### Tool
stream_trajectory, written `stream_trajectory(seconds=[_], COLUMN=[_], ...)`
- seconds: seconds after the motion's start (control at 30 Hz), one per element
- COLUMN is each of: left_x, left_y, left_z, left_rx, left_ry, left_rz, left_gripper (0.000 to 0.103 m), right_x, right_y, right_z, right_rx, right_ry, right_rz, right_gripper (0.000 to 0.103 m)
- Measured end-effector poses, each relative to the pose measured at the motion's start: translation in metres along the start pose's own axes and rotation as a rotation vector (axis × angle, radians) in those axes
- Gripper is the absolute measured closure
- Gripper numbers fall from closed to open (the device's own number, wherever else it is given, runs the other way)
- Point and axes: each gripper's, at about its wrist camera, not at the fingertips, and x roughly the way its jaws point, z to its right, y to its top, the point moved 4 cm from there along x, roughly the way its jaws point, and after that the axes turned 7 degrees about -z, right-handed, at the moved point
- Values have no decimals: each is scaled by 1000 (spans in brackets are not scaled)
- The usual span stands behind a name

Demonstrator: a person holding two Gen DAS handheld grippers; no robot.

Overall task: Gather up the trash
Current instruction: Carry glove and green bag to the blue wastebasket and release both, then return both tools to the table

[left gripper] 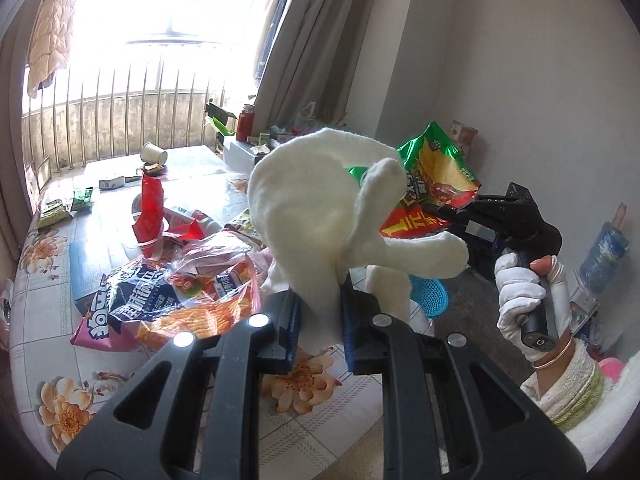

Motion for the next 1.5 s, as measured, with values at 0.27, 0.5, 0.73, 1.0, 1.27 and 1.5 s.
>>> stream_trajectory(seconds=[0.27,0.5,0.73,1.0,1.27,1.5], left_x=[115,264,403,539,591,537], left_y=[62,80,44,33,44,68], left_z=[92,180,251,293,267,215], left_rx=[106,114,177,198,87,76], left_ry=[-200,-333,-321,-263,-182,-194], left_rz=[-197,-479,-736,-844,-816,-712], left_gripper=[87,87,87,80,29,29], right_x=[-151,-189,-176,-164,-151,-167], right_y=[34,48,69,134,168,121], right_z=[82,171,242,299,374,386], right_rx=[60,223,368,481,571,584], right_ry=[-247,-379,-389,-377,-504,-472], right_rz=[329,372,323,357,346,348], right_gripper=[99,99,99,94,54,54])
